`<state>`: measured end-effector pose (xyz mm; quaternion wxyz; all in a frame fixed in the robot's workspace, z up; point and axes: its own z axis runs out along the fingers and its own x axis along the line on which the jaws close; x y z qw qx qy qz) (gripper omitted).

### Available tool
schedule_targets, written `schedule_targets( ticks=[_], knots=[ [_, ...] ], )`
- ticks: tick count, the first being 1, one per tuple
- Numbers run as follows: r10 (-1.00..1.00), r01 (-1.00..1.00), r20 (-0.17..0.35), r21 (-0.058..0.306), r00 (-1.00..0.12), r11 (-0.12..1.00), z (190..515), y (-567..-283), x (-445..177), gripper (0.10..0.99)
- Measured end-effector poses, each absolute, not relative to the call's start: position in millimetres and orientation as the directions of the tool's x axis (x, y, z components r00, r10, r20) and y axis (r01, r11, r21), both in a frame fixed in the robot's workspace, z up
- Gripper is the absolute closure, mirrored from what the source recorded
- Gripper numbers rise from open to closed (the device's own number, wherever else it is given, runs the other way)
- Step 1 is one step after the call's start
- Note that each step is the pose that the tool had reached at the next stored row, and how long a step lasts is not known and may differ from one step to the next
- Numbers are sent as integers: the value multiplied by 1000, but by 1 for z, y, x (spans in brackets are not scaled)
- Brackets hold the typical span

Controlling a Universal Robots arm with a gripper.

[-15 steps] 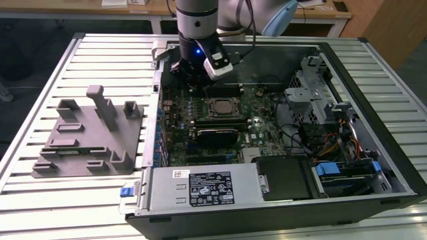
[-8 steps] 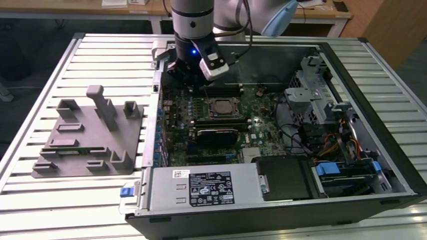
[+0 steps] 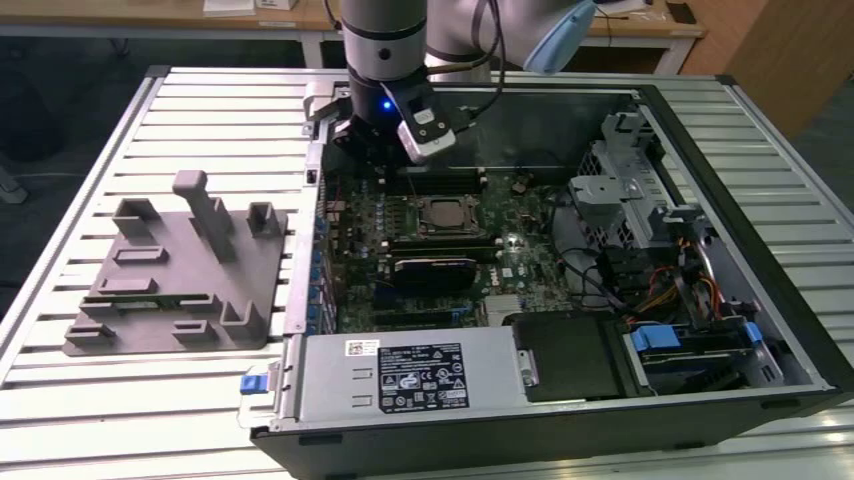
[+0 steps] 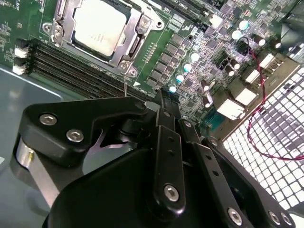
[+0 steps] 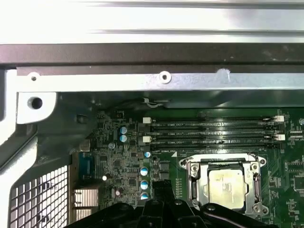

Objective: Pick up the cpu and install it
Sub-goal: 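Install the first cpu locking lever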

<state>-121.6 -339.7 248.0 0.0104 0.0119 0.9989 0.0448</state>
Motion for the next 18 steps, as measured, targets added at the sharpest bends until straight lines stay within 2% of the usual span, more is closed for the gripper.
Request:
schedule_targets(
  ticks=[4,10,14,18],
  knots=[
    [25,23,-19,106,-1000,994,248,-340,-121,980],
    [26,23,-17,184,-1000,983,247,-340,-121,980],
    [27,23,-16,210,-1000,977,247,-340,-120,980],
    [27,23,-16,219,-1000,975,247,-340,-116,980]
  ],
)
